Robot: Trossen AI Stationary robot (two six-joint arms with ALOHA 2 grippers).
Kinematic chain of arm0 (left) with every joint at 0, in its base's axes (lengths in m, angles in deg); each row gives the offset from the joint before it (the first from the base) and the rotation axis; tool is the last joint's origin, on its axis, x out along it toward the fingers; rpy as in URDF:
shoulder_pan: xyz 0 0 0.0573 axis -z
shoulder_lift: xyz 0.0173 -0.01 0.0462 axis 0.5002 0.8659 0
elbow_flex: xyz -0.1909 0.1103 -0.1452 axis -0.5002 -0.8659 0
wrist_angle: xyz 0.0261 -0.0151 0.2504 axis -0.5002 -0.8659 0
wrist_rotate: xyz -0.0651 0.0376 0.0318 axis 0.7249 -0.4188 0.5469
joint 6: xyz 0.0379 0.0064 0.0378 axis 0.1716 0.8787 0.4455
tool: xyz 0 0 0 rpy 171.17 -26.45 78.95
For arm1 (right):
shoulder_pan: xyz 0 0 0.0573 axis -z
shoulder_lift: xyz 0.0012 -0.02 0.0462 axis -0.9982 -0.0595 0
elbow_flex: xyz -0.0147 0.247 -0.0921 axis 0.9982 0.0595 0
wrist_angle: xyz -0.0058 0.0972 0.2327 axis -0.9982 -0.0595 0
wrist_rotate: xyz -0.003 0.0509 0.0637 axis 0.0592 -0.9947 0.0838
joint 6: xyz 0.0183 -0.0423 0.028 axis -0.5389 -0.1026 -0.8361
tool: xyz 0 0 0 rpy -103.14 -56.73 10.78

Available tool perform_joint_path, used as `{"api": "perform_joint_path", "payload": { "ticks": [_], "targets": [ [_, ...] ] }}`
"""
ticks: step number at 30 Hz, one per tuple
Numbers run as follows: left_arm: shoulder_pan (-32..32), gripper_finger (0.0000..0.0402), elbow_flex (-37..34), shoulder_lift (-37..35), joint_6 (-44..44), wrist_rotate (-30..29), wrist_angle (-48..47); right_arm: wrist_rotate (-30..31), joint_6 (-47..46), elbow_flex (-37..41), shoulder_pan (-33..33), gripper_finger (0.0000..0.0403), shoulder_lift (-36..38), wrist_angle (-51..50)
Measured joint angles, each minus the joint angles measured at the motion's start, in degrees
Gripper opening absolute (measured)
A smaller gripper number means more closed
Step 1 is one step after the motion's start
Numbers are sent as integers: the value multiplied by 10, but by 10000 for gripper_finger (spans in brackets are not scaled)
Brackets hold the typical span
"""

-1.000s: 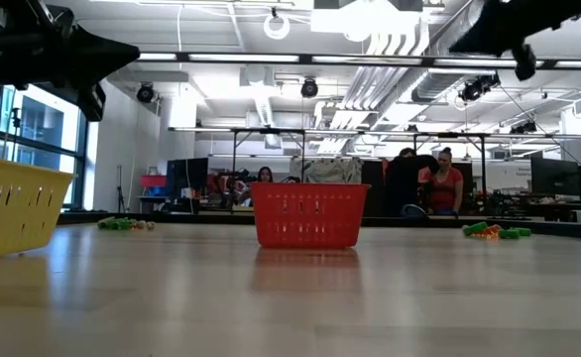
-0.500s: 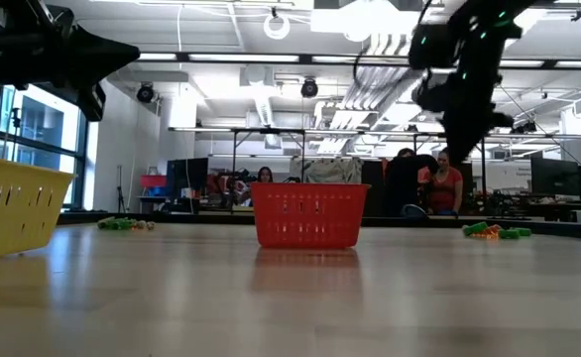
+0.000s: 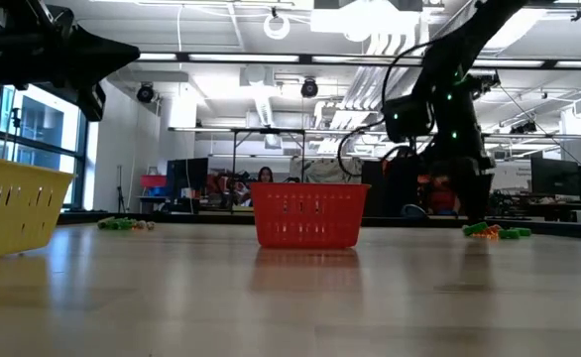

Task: Sort Halloween decoration
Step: Put the green skeleton toy into the red bin

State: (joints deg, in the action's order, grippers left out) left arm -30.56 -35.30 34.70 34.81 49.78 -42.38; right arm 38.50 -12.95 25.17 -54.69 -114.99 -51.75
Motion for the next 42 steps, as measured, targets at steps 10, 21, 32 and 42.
{"api": "perform_joint_path", "payload": {
  "ticks": [10, 21, 32, 42],
  "targets": [
    [0, 0, 0, 0, 0, 0, 0, 4, 61, -29, -4, 152, -23, 7],
    [0, 0, 0, 0, 0, 0, 0, 7, 92, -20, -30, 152, -41, 9],
    [0, 0, 0, 0, 0, 0, 0, 17, 116, -24, -38, 142, -74, 15],
    [0, 0, 0, 0, 0, 0, 0, 30, 121, -23, -47, 18, -69, 13]
  ]
}}
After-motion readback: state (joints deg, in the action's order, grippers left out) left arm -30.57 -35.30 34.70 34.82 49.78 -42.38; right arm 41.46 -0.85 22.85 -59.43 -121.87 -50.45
